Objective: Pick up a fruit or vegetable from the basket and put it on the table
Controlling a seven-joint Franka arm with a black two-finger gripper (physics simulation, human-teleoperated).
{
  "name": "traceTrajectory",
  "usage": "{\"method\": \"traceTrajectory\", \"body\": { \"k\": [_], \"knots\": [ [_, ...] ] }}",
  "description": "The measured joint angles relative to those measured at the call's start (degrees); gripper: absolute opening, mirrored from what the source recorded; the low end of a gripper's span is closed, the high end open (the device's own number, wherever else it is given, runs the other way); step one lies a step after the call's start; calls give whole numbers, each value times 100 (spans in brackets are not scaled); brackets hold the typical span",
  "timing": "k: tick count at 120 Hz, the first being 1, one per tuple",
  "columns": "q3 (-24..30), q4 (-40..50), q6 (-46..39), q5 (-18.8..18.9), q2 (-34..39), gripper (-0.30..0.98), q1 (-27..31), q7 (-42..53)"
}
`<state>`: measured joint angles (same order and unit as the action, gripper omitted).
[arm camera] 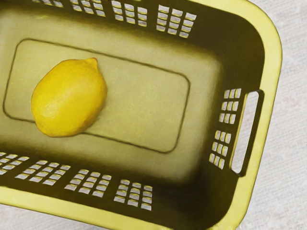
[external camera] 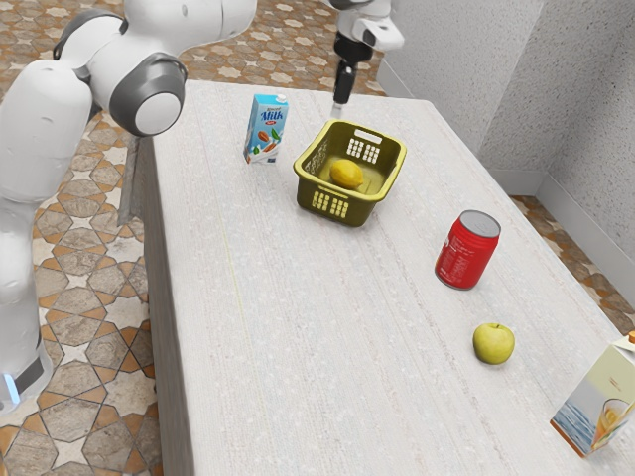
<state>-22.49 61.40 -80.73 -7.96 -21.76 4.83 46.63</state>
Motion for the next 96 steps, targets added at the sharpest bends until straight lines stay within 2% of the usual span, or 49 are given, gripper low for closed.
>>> {"method": "traceTrajectory", "body": {
  "k": [30, 64, 82, 96],
  "knots": [
    [-5, -2, 53, -39, 1, 68, 8, 1169],
    [-4, -17, 76, -45, 38, 68, 6, 2023],
    [137, -445, 139, -16, 1759, 68, -47, 2336],
    [449, -475, 299, -4, 2151, 68, 193, 2510]
  ]
}}
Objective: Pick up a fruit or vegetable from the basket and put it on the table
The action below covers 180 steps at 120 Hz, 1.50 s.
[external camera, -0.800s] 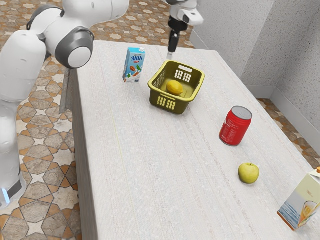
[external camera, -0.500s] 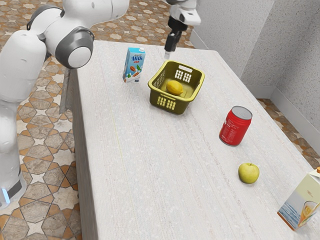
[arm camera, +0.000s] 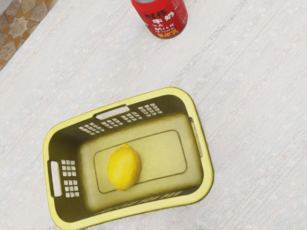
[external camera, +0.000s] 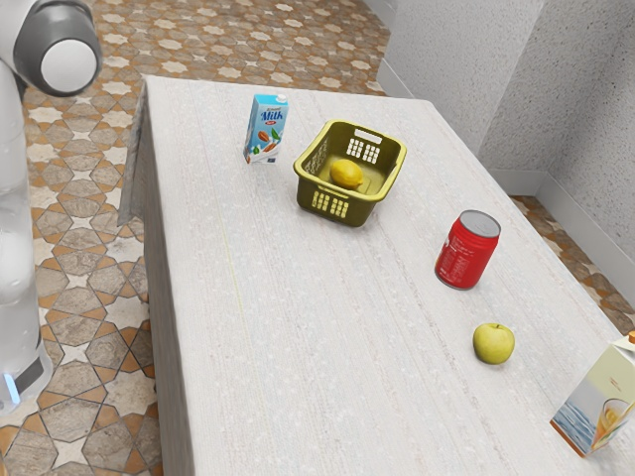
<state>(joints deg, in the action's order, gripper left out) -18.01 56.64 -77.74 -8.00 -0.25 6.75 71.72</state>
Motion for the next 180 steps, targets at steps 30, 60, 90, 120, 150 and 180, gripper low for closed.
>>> {"method": "traceTrajectory", "body": {
  "k": [30, 60, 90, 120, 150, 180],
  "knots": [
    [661, 35, 5, 528, -685, 68, 224, 223],
    [427, 561, 47, 1207, -1786, 68, -54, 362],
    [438, 3648, -1361, 1087, 713, 69, 206, 680],
    [563, 3513, -1679, 1603, 300, 69, -185, 664],
    [506, 3264, -1857, 1068, -681, 68, 73, 67],
    [334, 2701, -2055, 718, -1162, 69, 128, -320]
  ]
}}
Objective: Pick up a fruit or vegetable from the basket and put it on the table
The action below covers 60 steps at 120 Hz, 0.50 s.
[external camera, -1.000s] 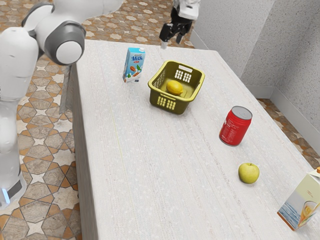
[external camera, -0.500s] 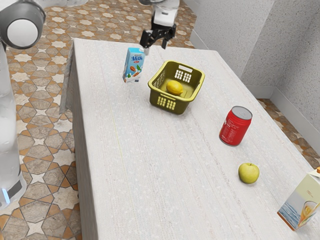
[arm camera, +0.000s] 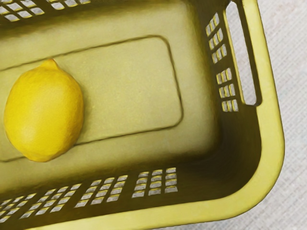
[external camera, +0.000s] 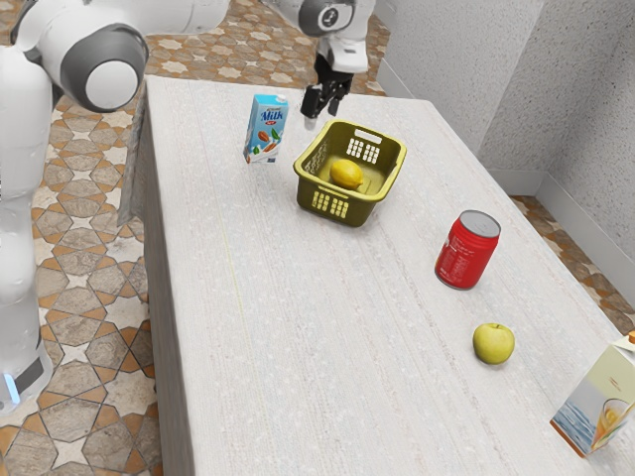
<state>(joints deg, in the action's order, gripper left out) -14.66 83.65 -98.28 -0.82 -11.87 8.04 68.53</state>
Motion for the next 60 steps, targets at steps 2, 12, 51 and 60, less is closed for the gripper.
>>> {"method": "traceTrajectory", "body": {
  "k": [2, 12, 51, 60],
  "knots": [
    [9, -22, -14, -26, -52, 69, -4, -21],
    [33, -69, -114, -202, -225, 69, -51, -116],
    [-12, -118, -699, -257, -614, 69, -7, -390],
    [-21, -118, -795, -208, -747, 69, 10, -435]
  ]
}}
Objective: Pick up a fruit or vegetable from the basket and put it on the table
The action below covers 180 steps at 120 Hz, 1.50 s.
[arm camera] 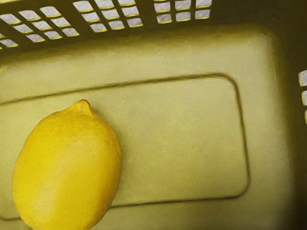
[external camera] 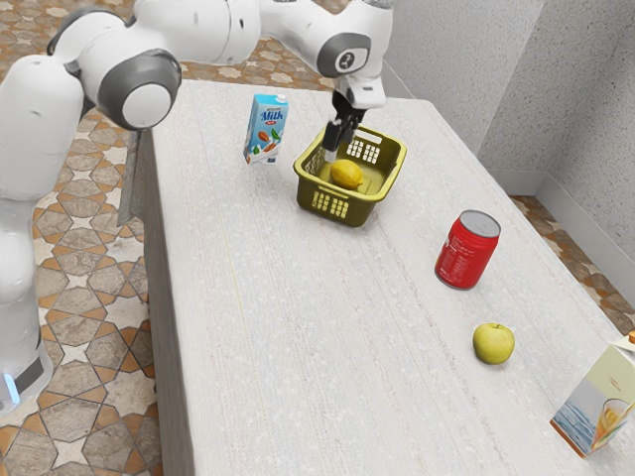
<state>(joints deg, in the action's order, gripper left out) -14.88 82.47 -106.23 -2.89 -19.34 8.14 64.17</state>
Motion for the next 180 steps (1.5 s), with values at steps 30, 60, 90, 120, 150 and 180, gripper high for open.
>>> {"method": "traceTrajectory", "body": {
  "k": [30, 60, 90, 120, 150, 180],
  "knots": [
    [6, 0, -280, 49, -322, 69, 164, -99],
    [28, -1, -474, 52, -460, 69, 164, -159],
    [30, -1, -576, 52, -548, 69, 169, -188],
    [74, -11, -702, 53, -625, 71, 95, -196],
    [147, -10, -746, 52, -631, 68, 92, -201],
    [152, -9, -755, 54, -637, 50, 91, -206]
  ]
}}
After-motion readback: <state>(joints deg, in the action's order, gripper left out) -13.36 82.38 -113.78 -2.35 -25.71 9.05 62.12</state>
